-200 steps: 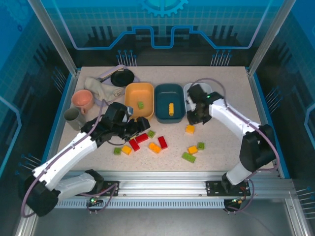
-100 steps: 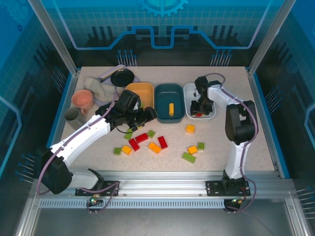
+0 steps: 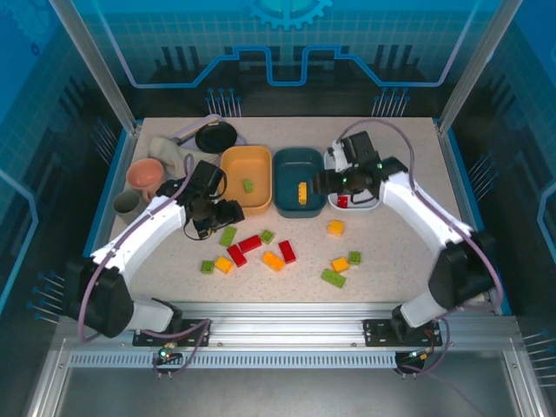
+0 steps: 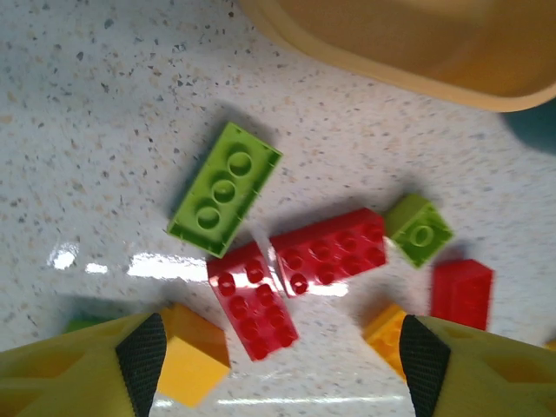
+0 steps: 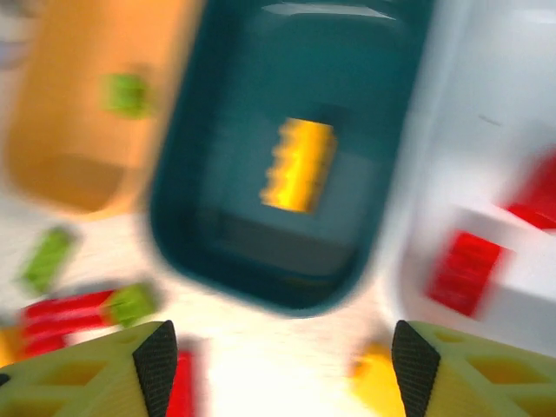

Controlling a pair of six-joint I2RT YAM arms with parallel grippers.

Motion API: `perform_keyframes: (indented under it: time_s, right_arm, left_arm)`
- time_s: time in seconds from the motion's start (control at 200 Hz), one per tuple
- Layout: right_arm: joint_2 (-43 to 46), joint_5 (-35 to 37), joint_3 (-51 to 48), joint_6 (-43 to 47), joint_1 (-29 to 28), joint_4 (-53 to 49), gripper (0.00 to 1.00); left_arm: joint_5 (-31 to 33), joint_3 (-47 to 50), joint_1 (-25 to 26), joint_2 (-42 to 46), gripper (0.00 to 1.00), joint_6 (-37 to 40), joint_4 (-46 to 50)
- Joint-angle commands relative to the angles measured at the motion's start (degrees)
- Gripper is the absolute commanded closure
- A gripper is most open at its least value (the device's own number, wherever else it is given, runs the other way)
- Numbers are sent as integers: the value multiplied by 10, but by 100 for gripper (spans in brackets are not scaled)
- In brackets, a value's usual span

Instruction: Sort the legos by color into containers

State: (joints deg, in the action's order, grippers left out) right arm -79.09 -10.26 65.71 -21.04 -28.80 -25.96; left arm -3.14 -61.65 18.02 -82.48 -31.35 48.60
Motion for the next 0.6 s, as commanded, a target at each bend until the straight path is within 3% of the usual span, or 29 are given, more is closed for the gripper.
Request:
perform_keyframes:
  time_s: [0.0, 0.16, 0.595]
  right_arm:
    - [38, -75, -101, -58, -40, 167, 28]
    - [82, -55, -167, -93, -93, 220, 26]
    - [86, -36, -163, -107, -109, 188, 26]
  left_arm:
    - [2, 2, -4, -40, 27, 120, -30]
    - [12, -4, -10, -101, 32, 156, -56]
    - [32, 19, -15, -178, 42, 162, -100]
